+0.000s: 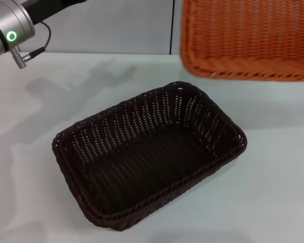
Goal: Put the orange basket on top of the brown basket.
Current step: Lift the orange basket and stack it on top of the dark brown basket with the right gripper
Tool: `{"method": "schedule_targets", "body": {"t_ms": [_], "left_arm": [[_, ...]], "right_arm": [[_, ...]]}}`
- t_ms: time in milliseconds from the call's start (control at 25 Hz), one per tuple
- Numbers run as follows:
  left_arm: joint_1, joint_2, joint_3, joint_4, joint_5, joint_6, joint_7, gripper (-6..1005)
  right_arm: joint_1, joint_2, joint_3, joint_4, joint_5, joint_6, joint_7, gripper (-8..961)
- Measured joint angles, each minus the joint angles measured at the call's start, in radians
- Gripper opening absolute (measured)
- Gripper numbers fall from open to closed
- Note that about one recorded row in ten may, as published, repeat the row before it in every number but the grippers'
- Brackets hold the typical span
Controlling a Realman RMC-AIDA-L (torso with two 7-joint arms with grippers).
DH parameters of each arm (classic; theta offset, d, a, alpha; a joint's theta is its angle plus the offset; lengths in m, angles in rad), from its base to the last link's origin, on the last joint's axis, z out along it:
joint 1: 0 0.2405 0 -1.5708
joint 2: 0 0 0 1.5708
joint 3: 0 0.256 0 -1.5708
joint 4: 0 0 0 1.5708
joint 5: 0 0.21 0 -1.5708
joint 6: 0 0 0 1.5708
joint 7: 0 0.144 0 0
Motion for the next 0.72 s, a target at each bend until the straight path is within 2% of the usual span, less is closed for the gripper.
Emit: {"method": "schedule_targets", "body": {"t_ms": [40,160,240,280,320,360,400,440,480,520,560,640,720], "left_arm": [[0.001,-0.001,0.0,0.0,0.0,0.009,0.0,862],[0.001,-0.004,0.0,0.0,0.0,0.016,0.001,862],[0.001,-0.007,0.0,0.0,-0.001,0.019,0.002,862],[0.001,-0.008,0.0,0.0,-0.001,0.019,0.003,862],[0.001,-0.009,0.0,-0.001,-0.001,0.02,0.003,862],[0.001,-0.01,0.0,-0.001,-0.001,0.02,0.003,862],[0.001,-0.01,0.0,-0.001,-0.001,0.022,0.003,862],[0.001,-0.011,0.0,-0.002,-0.001,0.028,0.004,862],[0.001,-0.011,0.0,-0.002,-0.001,0.028,0.004,862],[0.001,-0.012,-0.001,-0.002,-0.002,0.032,0.004,862],[0.0,-0.013,-0.002,-0.003,-0.002,0.036,0.004,862],[0.0,-0.014,-0.003,-0.004,-0.004,0.039,0.007,862],[0.0,-0.014,-0.003,-0.003,-0.007,0.039,0.01,862]], "right_arm": [[0.012,0.0,-0.016,0.0,0.004,-0.051,0.0,169],[0.022,0.003,-0.047,0.0,0.009,-0.088,0.0,169],[0.037,0.017,-0.106,-0.003,0.01,-0.123,0.0,169],[0.037,0.017,-0.106,-0.003,0.01,-0.123,0.0,169],[0.042,0.026,-0.153,-0.005,0.011,-0.132,0.0,168],[0.042,0.026,-0.153,-0.005,0.011,-0.132,0.0,168],[0.045,0.032,-0.177,-0.005,0.011,-0.135,0.0,168],[0.052,0.047,-0.218,-0.001,0.011,-0.13,-0.008,168],[0.052,0.047,-0.218,-0.001,0.011,-0.13,-0.008,168],[0.062,0.064,-0.24,0.009,0.011,-0.124,-0.02,168],[0.062,0.064,-0.24,0.009,0.011,-0.124,-0.02,168],[0.086,0.086,-0.26,0.047,0.009,-0.115,-0.037,168],[0.103,0.093,-0.284,0.085,0.008,-0.104,-0.049,169]]}}
